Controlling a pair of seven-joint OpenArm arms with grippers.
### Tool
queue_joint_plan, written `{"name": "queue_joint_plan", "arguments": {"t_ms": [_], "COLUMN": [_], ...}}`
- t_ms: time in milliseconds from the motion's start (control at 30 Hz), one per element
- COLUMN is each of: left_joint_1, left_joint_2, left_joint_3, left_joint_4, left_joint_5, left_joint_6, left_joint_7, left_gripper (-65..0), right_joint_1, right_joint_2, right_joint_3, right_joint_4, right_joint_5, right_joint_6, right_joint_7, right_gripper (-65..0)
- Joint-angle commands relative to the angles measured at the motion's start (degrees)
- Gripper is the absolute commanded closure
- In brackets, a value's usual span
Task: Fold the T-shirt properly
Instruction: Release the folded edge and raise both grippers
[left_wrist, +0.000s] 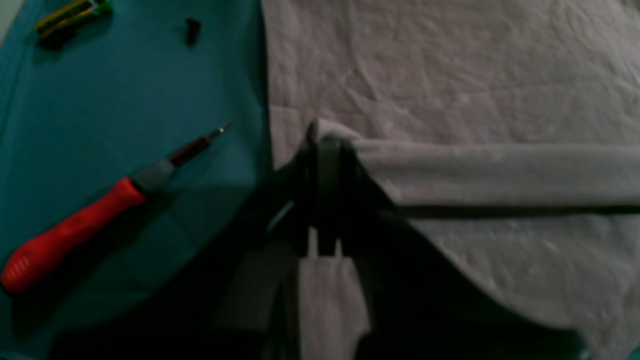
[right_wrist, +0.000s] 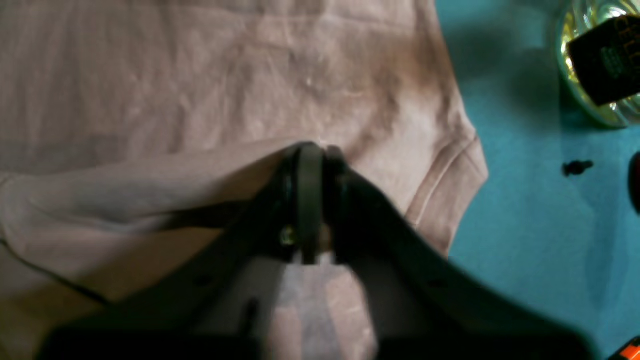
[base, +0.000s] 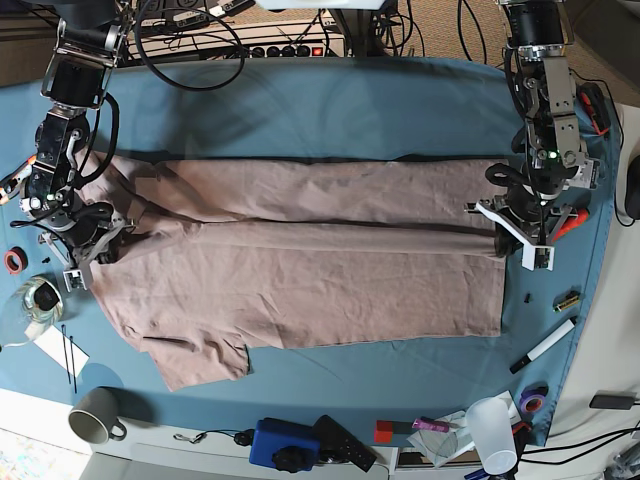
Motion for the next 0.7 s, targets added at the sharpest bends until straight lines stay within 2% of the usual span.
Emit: {"name": "queue_joint_plan", "arguments": {"t_ms": [0, 100, 167, 233, 367, 533, 667], "left_joint_1": [-0.8, -0.8, -0.8, -0.8, -0.8, -0.7, 1.2], "left_joint_2": [-0.7, -0.7, -0.6, -0.7, -0.6, -0.6, -0.6], "left_joint_3": [-0.2, -0.2, -0.2, -0.2, -0.2, -0.2, -0.2], "left_joint_4": [0.8, 0.8, 0.9, 0.9, 1.5, 6.5, 12.0], "left_joint_5": [-0.1, -0.1, -0.1, 0.0, 0.1, 0.1, 0.1], "left_joint_6": [-0.9, -2.3, -2.2, -2.1, -2.2, -2.1, -0.1], "left_joint_7": [-1.6, -1.6, -1.6, -1.6, -1.2, 7.0, 8.9], "left_gripper": [-5.8, -16.7, -19.2, -19.2, -19.2, -19.2, -19.2], "right_joint_1": [1.6, 2.4, 3.4, 4.7, 7.5, 8.0, 7.6], "right_joint_2": [1.2, 1.2, 1.3, 1.3, 1.3, 1.3, 1.3], "right_joint_3": [0.3, 0.3, 0.3, 0.5, 2.1, 6.4, 11.2], "right_joint_4": [0.8, 0.9, 0.9, 1.0, 3.3, 8.6, 9.0], "right_joint_5": [0.1, 0.2, 0.2, 0.9, 6.6, 10.3, 11.7], "right_joint_6": [-0.3, -0.3, -0.3, -0.3, -0.3, -0.2, -0.2], "right_joint_7": [1.9, 1.8, 1.2, -1.1, -8.0, -13.7, -18.2], "right_gripper": [-12.6, -16.4, -16.4, -16.4, -16.4, -16.4, -16.4]}}
